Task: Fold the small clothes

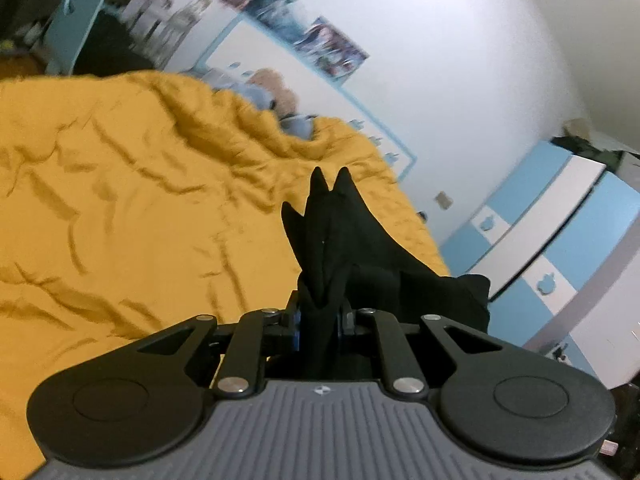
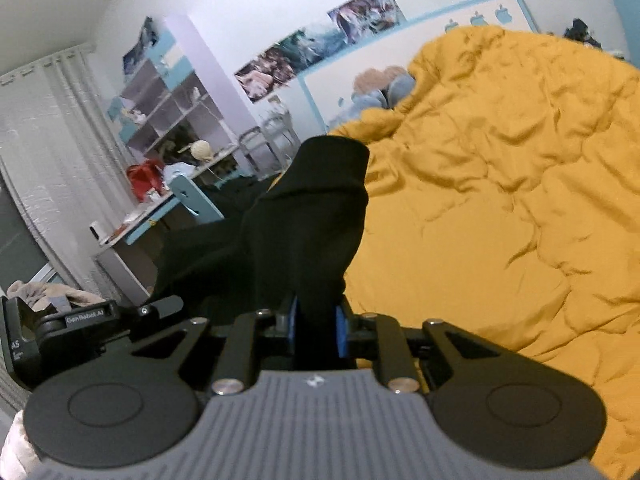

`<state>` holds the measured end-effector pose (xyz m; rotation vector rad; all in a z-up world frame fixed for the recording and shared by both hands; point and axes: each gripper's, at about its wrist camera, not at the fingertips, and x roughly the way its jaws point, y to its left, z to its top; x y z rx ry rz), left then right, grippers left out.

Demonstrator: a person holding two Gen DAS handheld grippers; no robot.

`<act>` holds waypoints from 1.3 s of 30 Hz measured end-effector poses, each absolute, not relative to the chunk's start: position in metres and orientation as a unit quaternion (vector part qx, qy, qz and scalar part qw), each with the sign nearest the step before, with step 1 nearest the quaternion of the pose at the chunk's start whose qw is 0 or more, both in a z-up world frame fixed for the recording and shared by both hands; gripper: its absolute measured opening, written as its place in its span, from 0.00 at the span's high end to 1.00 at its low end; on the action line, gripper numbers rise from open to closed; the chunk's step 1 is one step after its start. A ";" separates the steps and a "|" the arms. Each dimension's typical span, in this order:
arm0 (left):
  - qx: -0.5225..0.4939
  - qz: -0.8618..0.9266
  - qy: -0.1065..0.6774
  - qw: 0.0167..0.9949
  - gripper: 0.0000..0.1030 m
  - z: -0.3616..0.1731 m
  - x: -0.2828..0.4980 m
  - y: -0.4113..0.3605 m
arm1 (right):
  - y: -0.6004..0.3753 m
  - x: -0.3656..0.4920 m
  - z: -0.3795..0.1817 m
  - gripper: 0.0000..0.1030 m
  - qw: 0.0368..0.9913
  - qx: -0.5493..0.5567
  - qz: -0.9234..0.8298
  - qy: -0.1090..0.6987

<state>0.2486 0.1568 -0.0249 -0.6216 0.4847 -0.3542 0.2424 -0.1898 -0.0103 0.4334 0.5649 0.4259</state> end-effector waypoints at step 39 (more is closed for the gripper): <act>-0.266 -0.179 0.389 0.864 0.88 -0.107 0.309 0.089 | -0.276 0.282 -0.092 0.87 0.875 0.246 0.124 0.399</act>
